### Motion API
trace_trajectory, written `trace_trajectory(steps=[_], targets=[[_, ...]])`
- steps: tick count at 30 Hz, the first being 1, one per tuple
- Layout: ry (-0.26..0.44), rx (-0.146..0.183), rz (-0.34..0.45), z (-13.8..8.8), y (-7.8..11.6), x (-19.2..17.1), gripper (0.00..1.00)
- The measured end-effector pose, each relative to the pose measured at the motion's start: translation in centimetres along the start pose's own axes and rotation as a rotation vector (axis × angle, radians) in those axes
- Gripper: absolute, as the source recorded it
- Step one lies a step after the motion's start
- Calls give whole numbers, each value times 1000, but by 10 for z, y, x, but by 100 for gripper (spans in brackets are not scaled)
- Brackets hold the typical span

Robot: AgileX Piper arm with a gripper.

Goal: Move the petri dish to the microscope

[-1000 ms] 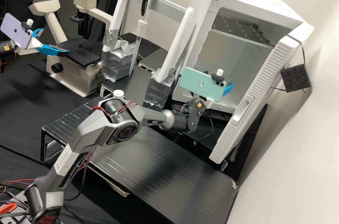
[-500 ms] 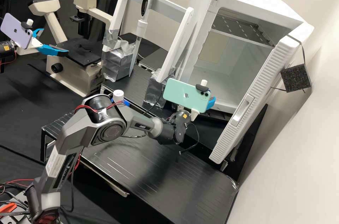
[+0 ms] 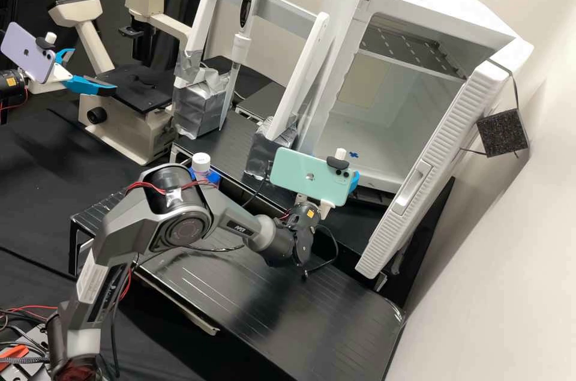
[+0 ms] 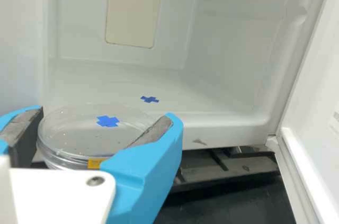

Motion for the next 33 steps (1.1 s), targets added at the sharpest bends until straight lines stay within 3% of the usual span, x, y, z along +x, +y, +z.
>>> trace_trajectory(steps=[9, 19, 24, 33], targets=[[48, -12, -23, -1, -3, -55, 0], [-18, -49, -119, -27, -26, -122, 0], [-55, -71, -101, -42, -31, -147, 0], [-21, -163, -64, -92, -48, -172, 0]])
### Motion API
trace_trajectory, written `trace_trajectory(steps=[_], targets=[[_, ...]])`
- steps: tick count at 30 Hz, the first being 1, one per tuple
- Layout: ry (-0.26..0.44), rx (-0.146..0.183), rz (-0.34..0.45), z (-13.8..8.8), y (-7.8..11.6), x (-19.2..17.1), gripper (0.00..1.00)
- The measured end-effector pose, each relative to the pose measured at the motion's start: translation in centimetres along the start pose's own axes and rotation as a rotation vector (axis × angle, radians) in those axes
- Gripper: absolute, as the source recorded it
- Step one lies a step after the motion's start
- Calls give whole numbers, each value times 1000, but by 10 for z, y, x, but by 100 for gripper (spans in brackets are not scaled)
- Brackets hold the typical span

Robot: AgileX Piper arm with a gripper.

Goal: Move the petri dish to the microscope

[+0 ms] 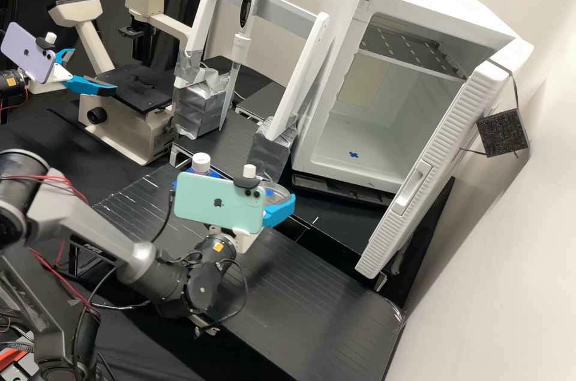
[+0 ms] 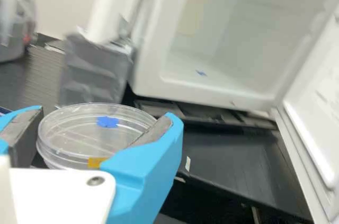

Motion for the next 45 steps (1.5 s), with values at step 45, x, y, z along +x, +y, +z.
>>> trace_trajectory(steps=[45], targets=[[881, 93, -203, -190, -35, 56, 0]])
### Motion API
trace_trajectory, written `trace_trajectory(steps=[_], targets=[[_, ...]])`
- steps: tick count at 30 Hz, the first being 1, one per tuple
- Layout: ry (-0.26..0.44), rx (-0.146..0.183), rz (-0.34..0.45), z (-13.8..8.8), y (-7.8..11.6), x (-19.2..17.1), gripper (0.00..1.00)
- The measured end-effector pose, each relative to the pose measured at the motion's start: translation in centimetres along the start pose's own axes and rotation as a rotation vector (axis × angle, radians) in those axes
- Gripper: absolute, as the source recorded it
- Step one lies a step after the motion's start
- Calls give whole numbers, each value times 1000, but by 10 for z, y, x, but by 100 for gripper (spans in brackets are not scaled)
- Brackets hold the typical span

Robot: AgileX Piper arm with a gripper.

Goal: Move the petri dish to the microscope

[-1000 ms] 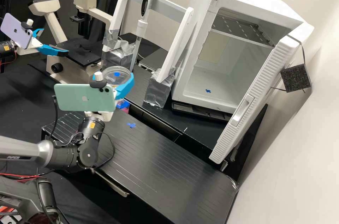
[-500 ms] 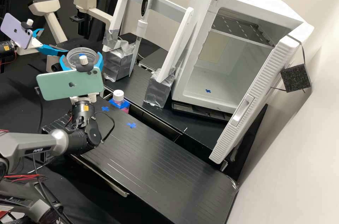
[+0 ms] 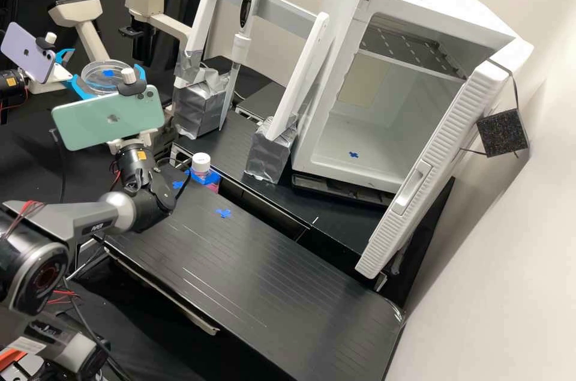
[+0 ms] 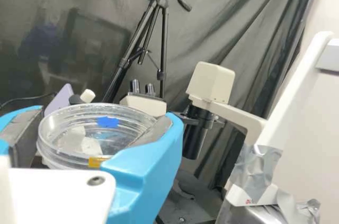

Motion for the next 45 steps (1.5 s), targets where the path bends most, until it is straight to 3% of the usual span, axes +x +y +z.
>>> trace_trajectory(steps=[11, 19, 25, 32, 37, 45], targets=[[-90, 43, -58, 20, 5, 58, 0], [-174, 106, -79, 42, 0, 106, 0], [-236, 108, -134, 54, -11, 134, 0], [-297, 119, -145, 67, -15, 161, 0], [-341, 145, -150, 74, -21, 179, 0], [-393, 148, -185, 84, -34, 198, 0]])
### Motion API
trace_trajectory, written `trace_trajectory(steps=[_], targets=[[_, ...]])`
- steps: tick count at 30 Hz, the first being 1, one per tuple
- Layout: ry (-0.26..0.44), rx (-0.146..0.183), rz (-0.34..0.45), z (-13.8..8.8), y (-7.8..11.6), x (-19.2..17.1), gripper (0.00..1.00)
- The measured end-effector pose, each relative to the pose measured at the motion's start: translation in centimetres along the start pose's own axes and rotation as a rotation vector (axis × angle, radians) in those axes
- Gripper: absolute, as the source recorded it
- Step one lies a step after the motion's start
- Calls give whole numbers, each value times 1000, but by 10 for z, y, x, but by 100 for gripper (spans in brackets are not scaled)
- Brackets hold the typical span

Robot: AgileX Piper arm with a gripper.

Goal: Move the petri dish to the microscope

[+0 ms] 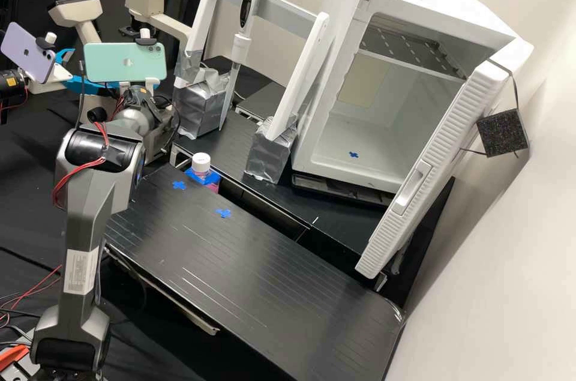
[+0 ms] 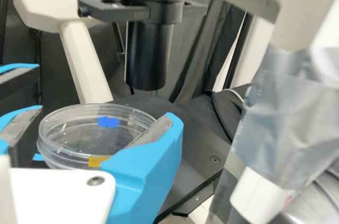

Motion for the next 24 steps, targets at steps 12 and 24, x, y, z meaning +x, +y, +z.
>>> trace_trajectory(steps=[12, 24], targets=[[-23, -15, 5, -4, 2, 30, 0], [-78, -6, -2, 7, -5, 59, 0]])
